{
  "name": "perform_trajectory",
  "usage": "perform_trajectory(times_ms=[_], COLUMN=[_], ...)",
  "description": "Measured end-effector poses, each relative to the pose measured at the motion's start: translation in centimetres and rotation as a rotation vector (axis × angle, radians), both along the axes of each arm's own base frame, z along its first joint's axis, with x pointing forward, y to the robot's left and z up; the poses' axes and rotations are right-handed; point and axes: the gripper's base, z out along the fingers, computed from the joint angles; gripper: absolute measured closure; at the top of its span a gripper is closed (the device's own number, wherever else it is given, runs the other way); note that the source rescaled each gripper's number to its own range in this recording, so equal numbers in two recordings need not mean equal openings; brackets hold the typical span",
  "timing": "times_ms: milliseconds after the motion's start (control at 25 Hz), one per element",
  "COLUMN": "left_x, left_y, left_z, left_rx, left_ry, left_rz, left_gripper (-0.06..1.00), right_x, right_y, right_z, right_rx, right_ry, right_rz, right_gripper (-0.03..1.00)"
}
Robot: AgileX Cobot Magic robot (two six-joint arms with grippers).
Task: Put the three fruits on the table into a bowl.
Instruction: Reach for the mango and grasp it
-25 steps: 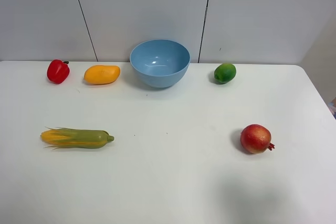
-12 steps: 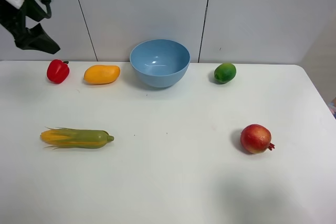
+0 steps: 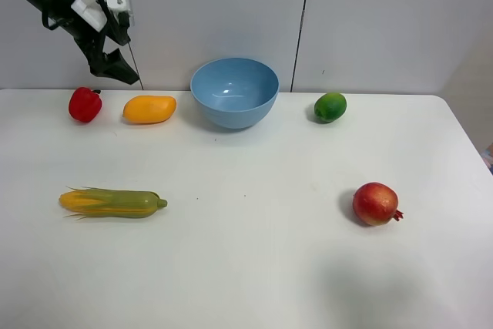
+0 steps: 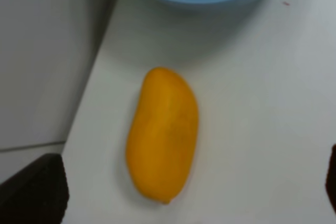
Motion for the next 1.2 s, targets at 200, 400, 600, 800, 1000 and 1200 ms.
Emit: perform_trajectory(times_ms=[200, 400, 600, 800, 1000, 1200], left_x=[1.3, 2.5, 3.4, 5.5, 6.6, 6.7], left_y=[0.0, -0.2, -0.2, -0.4, -0.6, -0.4], left_z=[-3.2, -5.2, -7.3, -8.6, -10.2, -11.8], left_rx=[0.037, 0.042, 0.038, 0.029, 0.003, 0.02], left_ry=[-0.008, -0.04, -0.023, -0.026, 0.061, 0.136], left_rz=[-0.087, -0.088, -0.077, -0.09, -0.088, -0.082], left_gripper=[-0.06, -0.06, -0.06, -0.06, -0.06, -0.06], right_x=[0.0, 0.0, 0.0, 0.0, 0.0, 0.0], right_y=[0.0, 0.0, 0.0, 0.0, 0.0, 0.0], right_z=[0.0, 0.0, 0.0, 0.0, 0.0, 0.0], right_rx=[0.0, 0.0, 0.0, 0.0, 0.0, 0.0], right_ry=[0.0, 0.0, 0.0, 0.0, 0.0, 0.0], right_rz=[0.0, 0.0, 0.0, 0.0, 0.0, 0.0], right_gripper=[-0.03, -0.03, -0.03, -0.03, -0.03, -0.03])
